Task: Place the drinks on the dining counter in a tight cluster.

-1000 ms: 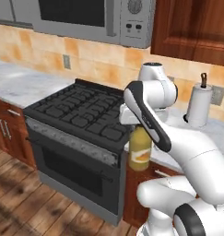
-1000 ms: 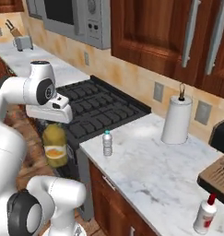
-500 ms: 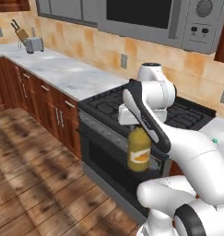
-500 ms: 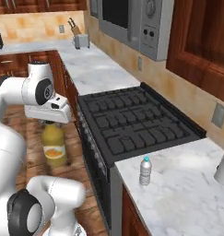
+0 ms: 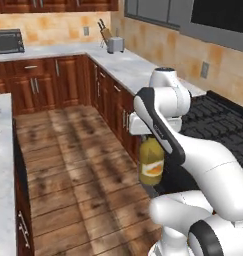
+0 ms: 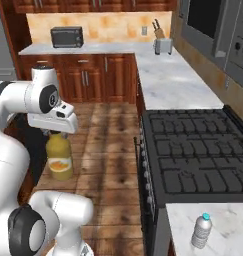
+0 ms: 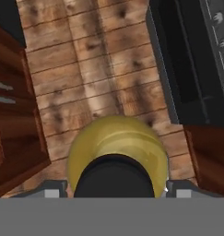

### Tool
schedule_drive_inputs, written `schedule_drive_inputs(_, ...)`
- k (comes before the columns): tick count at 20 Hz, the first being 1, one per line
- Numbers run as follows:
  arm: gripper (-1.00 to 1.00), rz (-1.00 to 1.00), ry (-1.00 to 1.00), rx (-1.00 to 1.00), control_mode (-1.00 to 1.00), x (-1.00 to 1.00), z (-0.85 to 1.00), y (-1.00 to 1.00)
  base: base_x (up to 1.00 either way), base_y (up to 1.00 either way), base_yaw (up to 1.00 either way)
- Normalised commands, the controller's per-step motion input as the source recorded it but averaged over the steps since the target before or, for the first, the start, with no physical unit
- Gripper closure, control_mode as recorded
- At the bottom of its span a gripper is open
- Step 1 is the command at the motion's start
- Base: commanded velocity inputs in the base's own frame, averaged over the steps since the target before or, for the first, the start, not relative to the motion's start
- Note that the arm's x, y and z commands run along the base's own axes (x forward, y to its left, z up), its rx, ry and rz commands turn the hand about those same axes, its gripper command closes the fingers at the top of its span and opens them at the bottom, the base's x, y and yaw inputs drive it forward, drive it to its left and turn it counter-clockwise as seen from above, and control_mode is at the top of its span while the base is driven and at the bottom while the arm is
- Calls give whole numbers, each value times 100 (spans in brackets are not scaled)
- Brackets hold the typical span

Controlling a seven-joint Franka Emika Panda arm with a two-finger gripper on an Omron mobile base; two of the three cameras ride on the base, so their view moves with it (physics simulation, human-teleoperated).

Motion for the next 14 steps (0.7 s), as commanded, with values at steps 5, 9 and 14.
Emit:
schedule_drive_inputs(5, 100, 0, 0, 0, 100, 0, 0, 0, 28, 44, 48)
schedule_drive_inputs(9, 100, 0, 0, 0, 100, 0, 0, 0, 60, 21, 39)
schedule_drive_inputs(14, 100, 0, 0, 0, 100, 0, 0, 0, 82, 2, 25)
